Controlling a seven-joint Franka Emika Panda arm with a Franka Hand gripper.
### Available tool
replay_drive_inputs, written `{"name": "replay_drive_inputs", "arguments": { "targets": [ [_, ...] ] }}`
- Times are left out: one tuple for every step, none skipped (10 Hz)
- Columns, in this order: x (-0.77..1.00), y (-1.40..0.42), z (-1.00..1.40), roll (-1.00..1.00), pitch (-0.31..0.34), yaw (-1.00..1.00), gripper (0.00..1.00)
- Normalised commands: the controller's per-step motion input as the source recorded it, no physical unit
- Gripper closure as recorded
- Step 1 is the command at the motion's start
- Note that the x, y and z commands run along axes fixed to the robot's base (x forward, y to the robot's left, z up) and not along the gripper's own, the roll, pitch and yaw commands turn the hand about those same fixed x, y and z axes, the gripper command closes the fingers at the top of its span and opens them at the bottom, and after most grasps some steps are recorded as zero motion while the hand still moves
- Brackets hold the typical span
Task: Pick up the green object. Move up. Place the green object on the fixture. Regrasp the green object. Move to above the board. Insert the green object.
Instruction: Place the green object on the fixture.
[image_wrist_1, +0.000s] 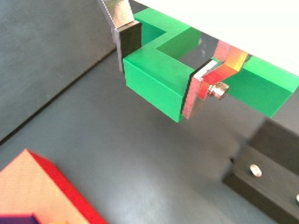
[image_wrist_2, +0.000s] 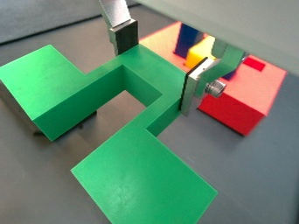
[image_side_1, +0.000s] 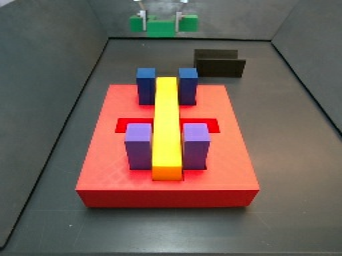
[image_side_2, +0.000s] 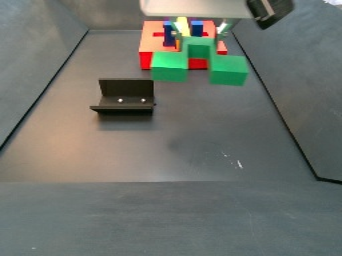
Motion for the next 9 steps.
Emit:
{"name": "replay_drive_inputs", "arguments": {
  "targets": [
    [1.00,0.00,0.00,-0.45,0.000,-0.18,1.00],
    [1.00,0.00,0.00,-0.44,0.000,-0.17,1.00],
    [1.00,0.00,0.00,-0.42,0.000,-0.16,1.00],
    [1.00,0.00,0.00,-0.37,0.000,-0.17,1.00],
    [1.00,0.00,0.00,-0.35,0.000,-0.16,1.00],
    [1.00,0.00,0.00,-0.33,0.000,-0.15,1.00],
    [1.00,0.00,0.00,-0.33,0.000,-0.11,1.00],
    [1.00,0.00,0.00,-0.33,0.000,-0.09,1.00],
    [1.00,0.00,0.00,-0.33,0.000,-0.10,1.00]
  ]
}}
